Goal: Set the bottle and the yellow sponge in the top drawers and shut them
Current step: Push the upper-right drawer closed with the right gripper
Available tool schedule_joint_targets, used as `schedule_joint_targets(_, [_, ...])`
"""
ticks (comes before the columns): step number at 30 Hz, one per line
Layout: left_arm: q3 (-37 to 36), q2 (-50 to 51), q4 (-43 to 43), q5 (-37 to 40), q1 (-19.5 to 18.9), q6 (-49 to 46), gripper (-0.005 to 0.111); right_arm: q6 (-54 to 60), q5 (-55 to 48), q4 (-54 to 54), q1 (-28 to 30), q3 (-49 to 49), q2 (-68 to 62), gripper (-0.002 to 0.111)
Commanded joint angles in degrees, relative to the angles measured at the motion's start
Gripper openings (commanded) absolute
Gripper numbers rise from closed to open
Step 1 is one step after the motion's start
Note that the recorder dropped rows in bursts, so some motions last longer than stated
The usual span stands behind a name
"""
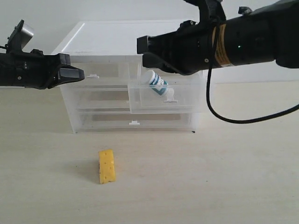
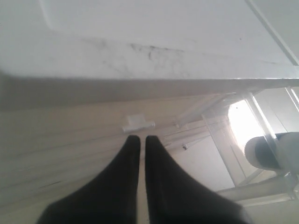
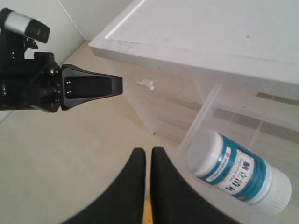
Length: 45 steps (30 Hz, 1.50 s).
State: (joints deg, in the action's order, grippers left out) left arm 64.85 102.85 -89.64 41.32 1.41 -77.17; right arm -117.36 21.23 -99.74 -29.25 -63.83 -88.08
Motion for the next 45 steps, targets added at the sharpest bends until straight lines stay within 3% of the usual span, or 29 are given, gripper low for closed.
schedule_joint_targets(1, [-0.2, -0.1, -0.1, 0.7, -0.1, -0.4, 0.004, 0.7, -0.9, -0.2, 0.1, 0.5, 0.0, 0.000])
schedule_joint_targets(12, [-0.2, -0.1, -0.1, 0.5, -0.1, -0.4, 0.004, 2.5, -4.6, -0.2, 0.1, 0.5, -7.4, 0.000])
schedule_joint_targets(20, [-0.2, -0.1, -0.1, 0.3, -0.1, -0.4, 0.004, 4.4, -9.1, -0.2, 0.1, 0.4, -4.9, 0.000])
schedule_joint_targets(29, [-0.2, -0.1, -0.1, 0.3, -0.1, -0.4, 0.004, 3.9, 2.9, 3.3, 0.1, -4.3, -4.5, 0.000])
schedule_joint_targets(45, [-0.2, -0.1, -0.1, 0.4, -0.1, -0.4, 0.004, 4.9, -13.2, -0.2, 0.1, -4.1, -8.4, 0.000])
